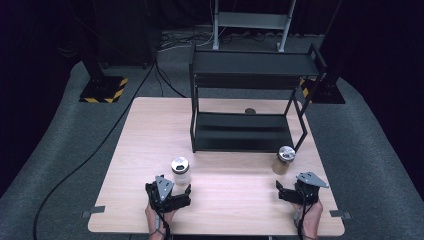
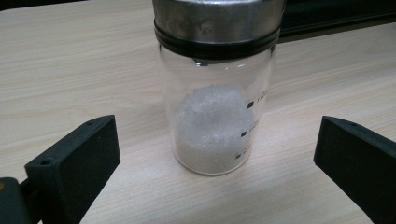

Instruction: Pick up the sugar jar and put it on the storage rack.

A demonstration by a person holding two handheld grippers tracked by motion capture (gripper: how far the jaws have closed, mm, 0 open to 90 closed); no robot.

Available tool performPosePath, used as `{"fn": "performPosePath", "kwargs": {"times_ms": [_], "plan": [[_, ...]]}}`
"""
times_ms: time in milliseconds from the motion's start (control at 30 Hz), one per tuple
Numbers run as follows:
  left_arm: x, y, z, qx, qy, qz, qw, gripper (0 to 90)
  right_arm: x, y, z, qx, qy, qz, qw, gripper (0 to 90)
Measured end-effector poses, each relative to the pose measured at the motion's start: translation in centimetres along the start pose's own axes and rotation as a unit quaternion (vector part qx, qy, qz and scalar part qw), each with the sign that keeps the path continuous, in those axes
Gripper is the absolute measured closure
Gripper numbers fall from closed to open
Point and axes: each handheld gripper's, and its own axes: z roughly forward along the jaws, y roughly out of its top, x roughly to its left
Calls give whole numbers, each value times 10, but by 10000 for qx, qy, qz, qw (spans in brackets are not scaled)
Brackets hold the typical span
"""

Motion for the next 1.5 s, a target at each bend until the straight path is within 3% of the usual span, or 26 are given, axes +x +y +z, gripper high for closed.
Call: {"fn": "performPosePath", "kwargs": {"times_ms": [133, 567, 1200, 1367, 1500], "plan": [[0, 3, 3, 47, -37, -5, 10000, 0, -4, -2, -1, -68, 31, 113, 9999, 3], [-4, 14, 18, 299, -89, -64, 9995, 0, -6, -4, -1, -110, 75, 152, 9998, 3], [4, 25, 38, 294, -204, -111, 9993, 0, -7, -3, -1, -89, 92, 158, 9998, 3], [3, 26, 40, 287, -143, -169, 9993, 0, -7, -3, -1, -84, 95, 153, 9998, 3], [8, 25, 41, 258, -255, -192, 9992, 79, -7, -3, 0, -76, 95, 157, 9998, 5]]}}
